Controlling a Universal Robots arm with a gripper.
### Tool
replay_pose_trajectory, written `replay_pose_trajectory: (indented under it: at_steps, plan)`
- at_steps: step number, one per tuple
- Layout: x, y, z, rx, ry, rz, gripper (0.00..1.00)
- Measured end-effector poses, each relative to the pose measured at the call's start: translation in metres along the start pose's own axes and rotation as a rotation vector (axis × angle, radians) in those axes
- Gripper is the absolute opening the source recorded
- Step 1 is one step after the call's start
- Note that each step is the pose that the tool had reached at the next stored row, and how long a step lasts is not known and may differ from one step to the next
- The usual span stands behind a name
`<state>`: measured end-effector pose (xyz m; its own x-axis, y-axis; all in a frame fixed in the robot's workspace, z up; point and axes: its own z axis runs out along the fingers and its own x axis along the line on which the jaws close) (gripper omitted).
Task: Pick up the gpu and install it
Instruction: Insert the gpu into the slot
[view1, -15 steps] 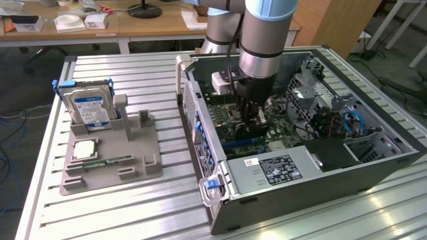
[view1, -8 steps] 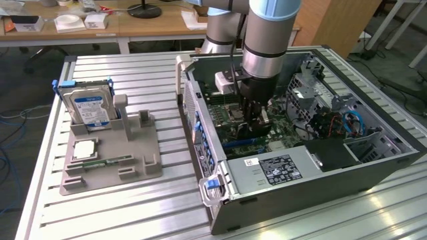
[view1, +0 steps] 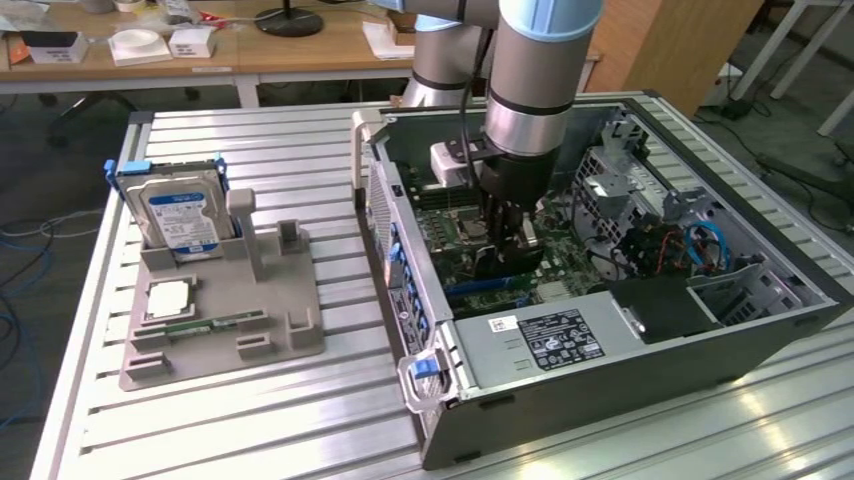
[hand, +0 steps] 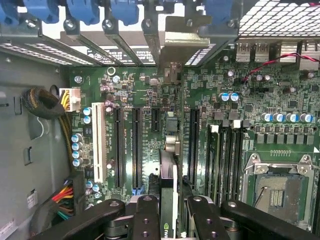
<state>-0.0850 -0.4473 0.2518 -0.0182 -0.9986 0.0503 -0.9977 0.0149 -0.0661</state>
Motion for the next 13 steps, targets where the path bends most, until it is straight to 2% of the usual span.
replay_pose_trajectory:
  at_steps: [13]
  plan:
    - [0.0004, 0.0017, -0.0001, -0.0001, 0.0001, 0.001, 0.26]
